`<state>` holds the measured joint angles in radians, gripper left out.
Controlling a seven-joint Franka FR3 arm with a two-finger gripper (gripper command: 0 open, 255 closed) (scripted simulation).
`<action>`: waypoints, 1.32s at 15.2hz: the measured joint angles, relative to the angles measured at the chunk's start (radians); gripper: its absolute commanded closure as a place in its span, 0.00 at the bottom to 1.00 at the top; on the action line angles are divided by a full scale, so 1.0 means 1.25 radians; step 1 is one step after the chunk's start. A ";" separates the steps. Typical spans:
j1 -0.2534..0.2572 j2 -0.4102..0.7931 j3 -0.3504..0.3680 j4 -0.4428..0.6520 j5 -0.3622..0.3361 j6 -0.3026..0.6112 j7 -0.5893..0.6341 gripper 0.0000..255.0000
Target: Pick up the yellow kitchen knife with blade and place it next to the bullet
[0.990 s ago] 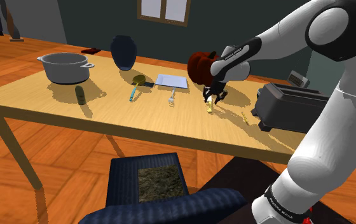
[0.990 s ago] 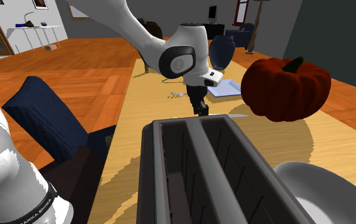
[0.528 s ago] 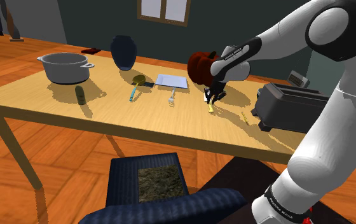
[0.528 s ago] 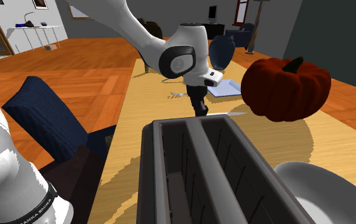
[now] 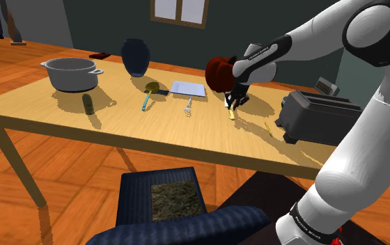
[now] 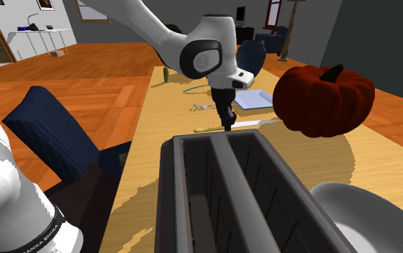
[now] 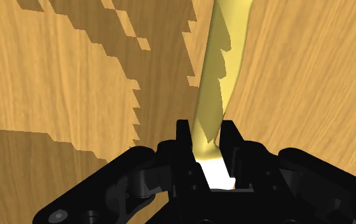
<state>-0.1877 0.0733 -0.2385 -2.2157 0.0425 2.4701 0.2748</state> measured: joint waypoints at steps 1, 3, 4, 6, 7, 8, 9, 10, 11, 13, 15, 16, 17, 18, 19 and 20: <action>0.000 -0.006 0.000 0.005 -0.003 -0.011 0.002 1.00; 0.001 -0.019 -0.001 0.015 -0.008 -0.034 0.006 1.00; 0.001 -0.025 -0.001 0.017 -0.010 -0.042 0.006 1.00; 0.001 -0.036 -0.001 0.025 -0.015 -0.063 0.010 1.00; 0.001 -0.042 -0.001 0.029 -0.017 -0.074 0.011 1.00; 0.001 -0.047 -0.001 0.036 -0.019 -0.084 0.013 1.00; 0.001 -0.053 -0.001 0.042 -0.021 -0.095 0.015 1.00; 0.002 -0.055 -0.001 0.051 -0.022 -0.106 0.017 1.00; 0.002 -0.062 -0.001 0.055 -0.025 -0.117 0.019 1.00; 0.003 -0.070 0.000 0.068 -0.028 -0.136 0.022 1.00; 0.002 -0.079 0.000 0.080 -0.031 -0.156 0.023 1.00; 0.002 -0.084 0.000 0.087 -0.032 -0.168 0.024 1.00; 0.002 -0.088 0.000 0.091 -0.034 -0.176 0.024 1.00; 0.002 -0.090 0.000 0.099 -0.034 -0.185 0.025 1.00; 0.002 -0.095 0.000 0.105 -0.036 -0.197 0.025 1.00; 0.002 -0.097 0.000 0.117 -0.036 -0.210 0.026 1.00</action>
<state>-0.1850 -0.0475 -0.2382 -2.0699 -0.0025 2.2075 0.3071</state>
